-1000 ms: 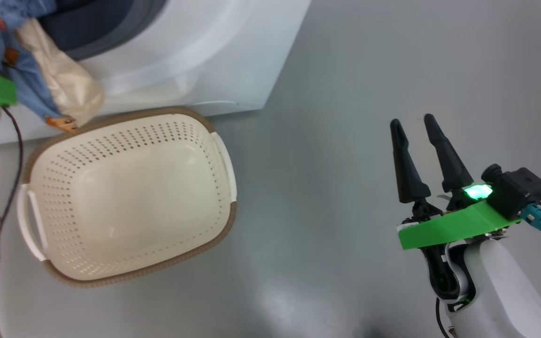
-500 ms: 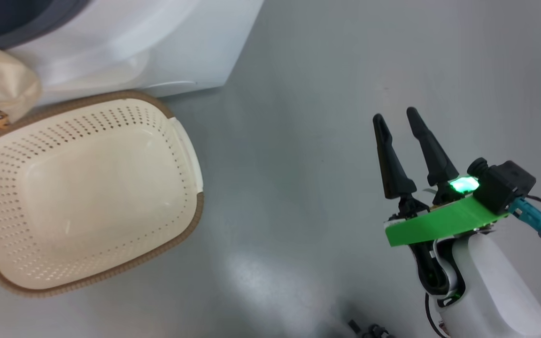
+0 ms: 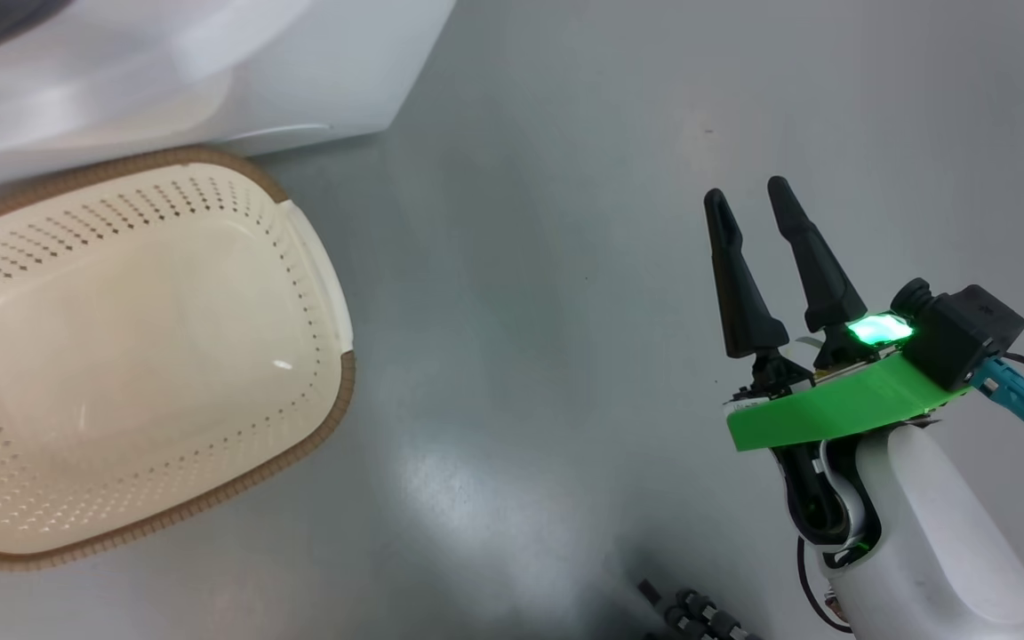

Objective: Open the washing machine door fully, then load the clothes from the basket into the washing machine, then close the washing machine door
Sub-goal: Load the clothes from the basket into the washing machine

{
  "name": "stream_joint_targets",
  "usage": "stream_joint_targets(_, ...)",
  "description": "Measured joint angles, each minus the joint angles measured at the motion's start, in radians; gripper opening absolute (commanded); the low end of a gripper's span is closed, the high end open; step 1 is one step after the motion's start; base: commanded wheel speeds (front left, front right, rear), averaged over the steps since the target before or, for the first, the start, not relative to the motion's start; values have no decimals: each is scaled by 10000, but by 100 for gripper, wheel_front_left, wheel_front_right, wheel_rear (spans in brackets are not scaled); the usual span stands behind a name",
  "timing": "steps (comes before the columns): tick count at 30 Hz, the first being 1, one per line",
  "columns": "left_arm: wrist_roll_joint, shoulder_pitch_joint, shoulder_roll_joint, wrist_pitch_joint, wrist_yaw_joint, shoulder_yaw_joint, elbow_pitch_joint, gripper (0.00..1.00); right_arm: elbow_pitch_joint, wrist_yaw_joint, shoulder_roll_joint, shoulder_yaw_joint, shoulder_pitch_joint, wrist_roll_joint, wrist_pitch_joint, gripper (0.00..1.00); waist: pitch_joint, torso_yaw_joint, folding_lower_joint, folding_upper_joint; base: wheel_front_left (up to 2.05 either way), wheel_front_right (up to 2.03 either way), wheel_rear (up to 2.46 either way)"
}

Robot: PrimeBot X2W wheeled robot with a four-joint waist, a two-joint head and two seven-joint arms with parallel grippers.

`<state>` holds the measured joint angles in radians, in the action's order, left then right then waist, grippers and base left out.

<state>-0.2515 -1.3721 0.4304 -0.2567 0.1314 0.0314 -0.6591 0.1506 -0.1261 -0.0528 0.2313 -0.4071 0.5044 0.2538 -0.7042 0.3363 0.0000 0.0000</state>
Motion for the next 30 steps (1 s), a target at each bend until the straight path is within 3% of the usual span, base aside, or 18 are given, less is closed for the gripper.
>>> stream_joint_targets(5,205,47,-21,-4,0,-819,897,0,-54,0,4,63,-105,65,0,100,-167,66,0,0,0,0,0)
stream_joint_targets(6,242,83,-21,-21,0,-848,673,12,-54,0,8,75,-163,65,0,100,-181,71,0,0,0,0,0)
stream_joint_targets(7,316,193,-13,-31,0,-784,251,49,-58,0,15,84,-175,65,0,100,-174,68,0,1,0,0,0)
stream_joint_targets(8,477,340,-17,-29,0,-671,-174,100,-52,0,19,105,-174,65,0,100,-157,59,0,0,0,0,0)
stream_joint_targets(13,713,521,-63,-25,0,-431,-1893,100,-29,0,36,192,-170,65,0,100,-24,4,0,0,0,0,0)
stream_joint_targets(18,736,270,-88,-25,0,-255,-2537,100,8,0,36,188,-167,65,0,100,118,-96,-1,0,0,0,0)
stream_joint_targets(30,462,925,-541,-27,0,-516,-1331,100,100,0,35,115,-159,-25,0,100,488,-285,-1,0,0,0,0)
